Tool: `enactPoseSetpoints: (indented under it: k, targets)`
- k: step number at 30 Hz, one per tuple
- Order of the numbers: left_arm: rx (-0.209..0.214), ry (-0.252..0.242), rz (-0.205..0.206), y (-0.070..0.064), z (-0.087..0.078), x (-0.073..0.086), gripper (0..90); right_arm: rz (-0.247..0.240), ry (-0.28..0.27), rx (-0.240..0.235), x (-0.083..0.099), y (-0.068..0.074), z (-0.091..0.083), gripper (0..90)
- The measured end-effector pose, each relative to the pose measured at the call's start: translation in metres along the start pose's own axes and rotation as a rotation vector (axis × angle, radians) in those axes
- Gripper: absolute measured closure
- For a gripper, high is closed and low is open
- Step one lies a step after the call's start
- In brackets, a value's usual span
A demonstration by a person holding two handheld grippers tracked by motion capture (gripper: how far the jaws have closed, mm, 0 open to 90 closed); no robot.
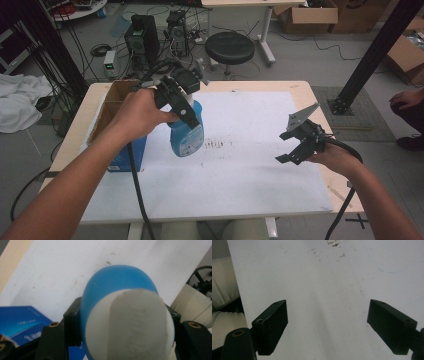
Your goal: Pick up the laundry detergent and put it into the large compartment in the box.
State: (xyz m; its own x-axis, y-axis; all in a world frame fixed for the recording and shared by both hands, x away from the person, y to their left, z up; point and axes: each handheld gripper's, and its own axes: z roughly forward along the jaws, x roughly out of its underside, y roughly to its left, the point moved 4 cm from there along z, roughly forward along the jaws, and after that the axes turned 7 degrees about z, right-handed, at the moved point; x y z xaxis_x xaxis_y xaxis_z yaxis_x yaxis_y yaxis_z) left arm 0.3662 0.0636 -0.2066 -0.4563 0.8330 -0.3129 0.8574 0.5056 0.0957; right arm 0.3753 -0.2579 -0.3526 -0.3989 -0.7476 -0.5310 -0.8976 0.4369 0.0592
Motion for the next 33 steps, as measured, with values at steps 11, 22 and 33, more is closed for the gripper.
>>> enactPoseSetpoints:
  k: [11, 22, 33]
  targets:
    - [-0.056, -0.015, -0.173, 0.03, -0.028, 0.012, 38.0, -0.008, -0.005, 0.002, -0.005, 0.002, -0.001, 16.6]
    - [-0.095, -0.029, -0.297, 0.052, -0.048, 0.021, 38.0, -0.011, -0.008, 0.0, -0.005, 0.002, 0.0, 16.6]
    - [-0.155, -0.025, -0.428, 0.069, -0.066, 0.034, 38.1, -0.018, -0.018, -0.003, -0.007, -0.001, 0.0, 16.6]
